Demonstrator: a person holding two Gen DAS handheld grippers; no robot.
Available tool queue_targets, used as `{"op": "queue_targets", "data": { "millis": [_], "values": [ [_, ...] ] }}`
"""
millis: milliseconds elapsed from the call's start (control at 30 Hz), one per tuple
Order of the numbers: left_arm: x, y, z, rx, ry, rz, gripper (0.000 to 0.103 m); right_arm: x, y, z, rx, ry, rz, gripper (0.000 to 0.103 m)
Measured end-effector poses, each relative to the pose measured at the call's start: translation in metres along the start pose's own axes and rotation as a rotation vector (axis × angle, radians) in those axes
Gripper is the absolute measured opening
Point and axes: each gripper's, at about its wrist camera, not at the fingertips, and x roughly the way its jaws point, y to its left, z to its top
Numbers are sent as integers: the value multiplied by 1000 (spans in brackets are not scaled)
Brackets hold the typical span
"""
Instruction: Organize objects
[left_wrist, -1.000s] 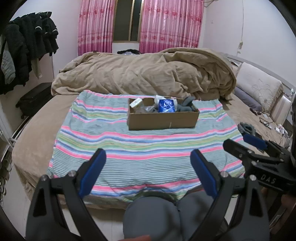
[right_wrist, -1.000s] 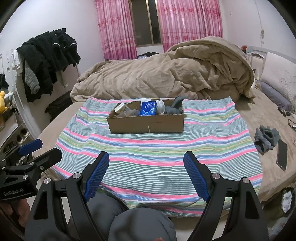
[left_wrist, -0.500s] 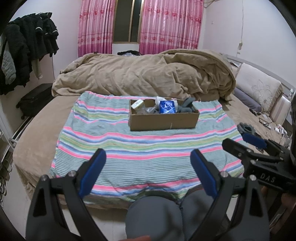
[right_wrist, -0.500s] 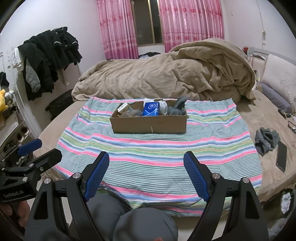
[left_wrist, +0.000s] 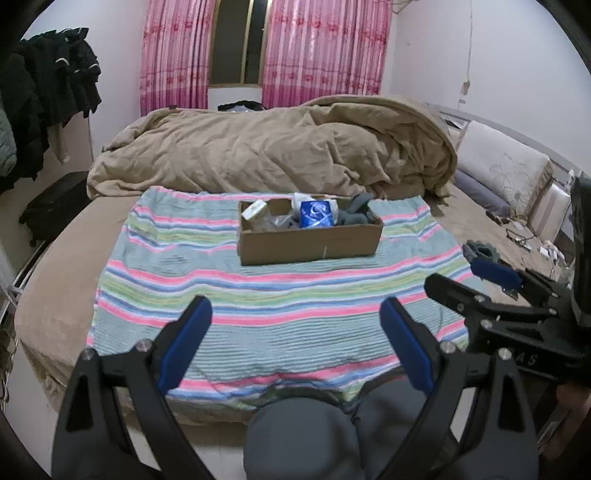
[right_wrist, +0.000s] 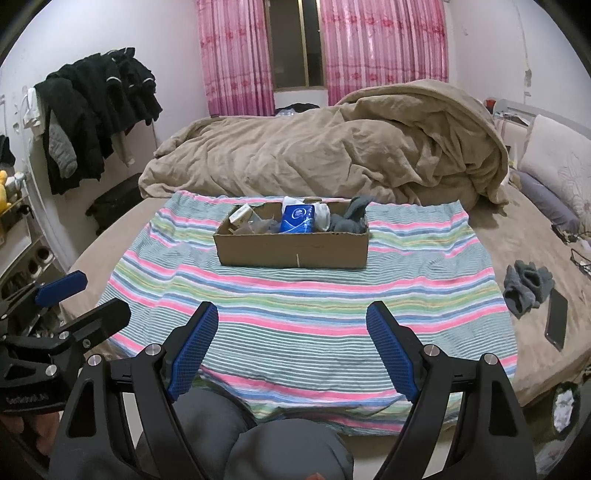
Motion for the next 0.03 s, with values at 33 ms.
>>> {"op": "queue_targets", "data": {
  "millis": [33],
  "values": [
    [5,1,3,-1,7,-8,93,2,-1,1,1,3,2,85]
  ]
}}
